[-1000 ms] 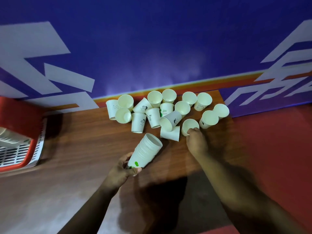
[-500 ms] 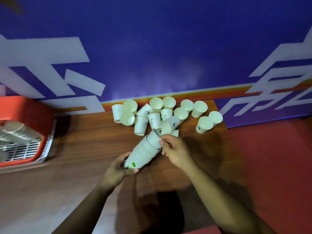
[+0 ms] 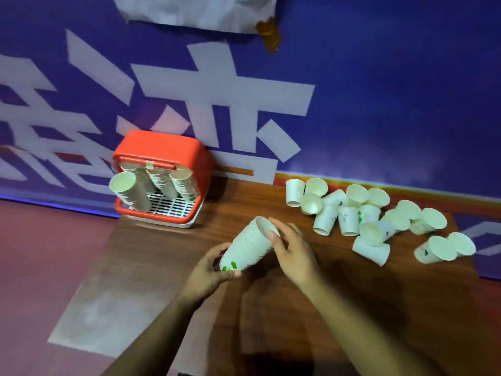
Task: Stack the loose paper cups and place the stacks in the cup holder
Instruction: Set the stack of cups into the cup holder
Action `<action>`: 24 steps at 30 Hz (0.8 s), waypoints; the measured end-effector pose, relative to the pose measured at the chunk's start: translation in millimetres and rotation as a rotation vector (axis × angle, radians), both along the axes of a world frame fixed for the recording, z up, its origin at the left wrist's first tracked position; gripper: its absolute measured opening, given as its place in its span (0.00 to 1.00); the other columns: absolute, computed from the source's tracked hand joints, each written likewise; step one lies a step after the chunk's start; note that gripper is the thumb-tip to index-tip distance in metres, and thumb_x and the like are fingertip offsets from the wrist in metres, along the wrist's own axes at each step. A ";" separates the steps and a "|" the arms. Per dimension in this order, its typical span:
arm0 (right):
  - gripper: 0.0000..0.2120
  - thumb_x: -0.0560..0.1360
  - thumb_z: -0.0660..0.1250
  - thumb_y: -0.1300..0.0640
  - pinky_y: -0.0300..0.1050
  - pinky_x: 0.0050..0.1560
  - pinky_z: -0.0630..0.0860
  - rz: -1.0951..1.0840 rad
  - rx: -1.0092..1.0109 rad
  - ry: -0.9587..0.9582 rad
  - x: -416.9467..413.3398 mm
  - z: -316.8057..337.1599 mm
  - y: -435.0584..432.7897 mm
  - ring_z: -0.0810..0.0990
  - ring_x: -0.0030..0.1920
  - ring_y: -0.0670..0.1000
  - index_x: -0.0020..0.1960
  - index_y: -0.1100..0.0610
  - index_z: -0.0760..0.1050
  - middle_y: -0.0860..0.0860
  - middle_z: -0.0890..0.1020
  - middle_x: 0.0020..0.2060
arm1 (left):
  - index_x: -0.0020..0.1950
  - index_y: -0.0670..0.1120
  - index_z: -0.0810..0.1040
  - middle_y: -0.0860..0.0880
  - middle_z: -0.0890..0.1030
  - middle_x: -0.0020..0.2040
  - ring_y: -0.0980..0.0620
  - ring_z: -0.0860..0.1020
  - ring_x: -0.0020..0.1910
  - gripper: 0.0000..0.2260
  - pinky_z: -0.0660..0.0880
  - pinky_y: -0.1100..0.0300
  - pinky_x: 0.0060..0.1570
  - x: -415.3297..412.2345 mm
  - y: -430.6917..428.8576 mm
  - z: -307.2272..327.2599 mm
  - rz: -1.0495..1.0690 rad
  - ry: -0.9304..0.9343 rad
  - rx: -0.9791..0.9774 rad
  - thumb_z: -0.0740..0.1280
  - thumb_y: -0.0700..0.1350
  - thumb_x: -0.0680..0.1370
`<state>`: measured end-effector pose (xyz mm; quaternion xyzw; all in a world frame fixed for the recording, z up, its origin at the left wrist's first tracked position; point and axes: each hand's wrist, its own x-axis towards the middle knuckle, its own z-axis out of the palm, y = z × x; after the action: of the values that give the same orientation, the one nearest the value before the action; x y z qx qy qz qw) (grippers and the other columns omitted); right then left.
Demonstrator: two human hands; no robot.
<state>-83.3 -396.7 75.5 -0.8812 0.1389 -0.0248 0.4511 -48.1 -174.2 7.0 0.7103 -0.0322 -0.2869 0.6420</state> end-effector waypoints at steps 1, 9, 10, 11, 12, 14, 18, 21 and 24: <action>0.22 0.77 0.63 0.42 0.40 0.63 0.72 -0.037 0.125 0.063 6.9 1.7 16.7 0.73 0.63 0.43 0.70 0.45 0.70 0.42 0.74 0.65 | 0.66 0.56 0.78 0.50 0.81 0.63 0.49 0.78 0.63 0.32 0.79 0.47 0.61 5.5 17.3 -0.2 0.013 0.002 -0.011 0.82 0.45 0.64; 0.28 0.68 0.77 0.53 0.53 0.63 0.76 -0.064 0.781 0.289 64.4 -19.7 160.2 0.78 0.61 0.49 0.65 0.50 0.71 0.52 0.77 0.64 | 0.68 0.57 0.74 0.48 0.80 0.64 0.46 0.78 0.64 0.31 0.77 0.47 0.62 66.2 136.1 1.6 0.013 -0.077 -0.057 0.80 0.46 0.67; 0.25 0.70 0.76 0.56 0.53 0.62 0.77 -0.081 0.787 0.276 74.8 -20.8 173.7 0.79 0.61 0.50 0.64 0.52 0.71 0.53 0.78 0.63 | 0.69 0.56 0.74 0.49 0.80 0.65 0.46 0.78 0.64 0.31 0.76 0.48 0.63 75.9 148.2 0.8 0.006 -0.100 -0.048 0.79 0.46 0.68; 0.21 0.71 0.75 0.59 0.54 0.61 0.77 -0.089 0.775 0.256 86.0 -23.3 185.0 0.79 0.60 0.50 0.61 0.51 0.72 0.54 0.79 0.62 | 0.70 0.56 0.73 0.49 0.79 0.66 0.47 0.77 0.65 0.31 0.75 0.49 0.64 85.8 159.6 0.2 0.002 -0.121 -0.036 0.79 0.46 0.68; 0.19 0.72 0.74 0.61 0.55 0.61 0.77 -0.081 0.754 0.238 96.7 -25.0 195.7 0.80 0.58 0.50 0.58 0.51 0.72 0.54 0.80 0.60 | 0.70 0.56 0.73 0.50 0.79 0.67 0.49 0.77 0.66 0.31 0.74 0.51 0.65 95.9 169.6 -1.4 0.000 -0.139 -0.026 0.78 0.46 0.69; 0.22 0.70 0.75 0.63 0.54 0.62 0.77 -0.053 0.696 0.201 117.5 -30.7 212.9 0.80 0.58 0.49 0.59 0.50 0.71 0.53 0.81 0.59 | 0.70 0.56 0.74 0.53 0.79 0.67 0.52 0.77 0.67 0.30 0.73 0.58 0.65 116.1 186.8 -7.2 -0.004 -0.159 -0.013 0.78 0.45 0.69; 0.32 0.68 0.77 0.64 0.36 0.57 0.75 0.004 0.575 0.113 154.2 -40.7 235.4 0.78 0.57 0.42 0.65 0.47 0.67 0.45 0.79 0.58 | 0.68 0.58 0.74 0.53 0.77 0.66 0.60 0.78 0.60 0.28 0.72 0.68 0.59 150.2 202.5 -13.0 0.049 -0.248 0.061 0.76 0.46 0.70; 0.32 0.65 0.78 0.60 0.44 0.59 0.77 0.017 0.524 0.056 175.9 -48.4 244.9 0.78 0.59 0.43 0.62 0.40 0.69 0.42 0.79 0.58 | 0.69 0.61 0.74 0.54 0.76 0.65 0.59 0.77 0.60 0.26 0.76 0.60 0.59 168.5 208.8 -19.8 0.064 -0.288 0.108 0.76 0.46 0.73; 0.33 0.61 0.78 0.51 0.51 0.62 0.77 0.009 0.464 0.025 192.2 -56.0 251.8 0.77 0.61 0.43 0.59 0.31 0.69 0.40 0.78 0.58 | 0.72 0.56 0.73 0.54 0.76 0.68 0.56 0.76 0.65 0.27 0.77 0.56 0.61 186.2 213.6 -24.5 0.043 -0.287 0.120 0.75 0.42 0.76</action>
<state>108.9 -144.9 19.5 -0.7549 0.1425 0.0206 0.6399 138.2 39.4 -17.4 0.7817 -0.0914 -0.1700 0.5930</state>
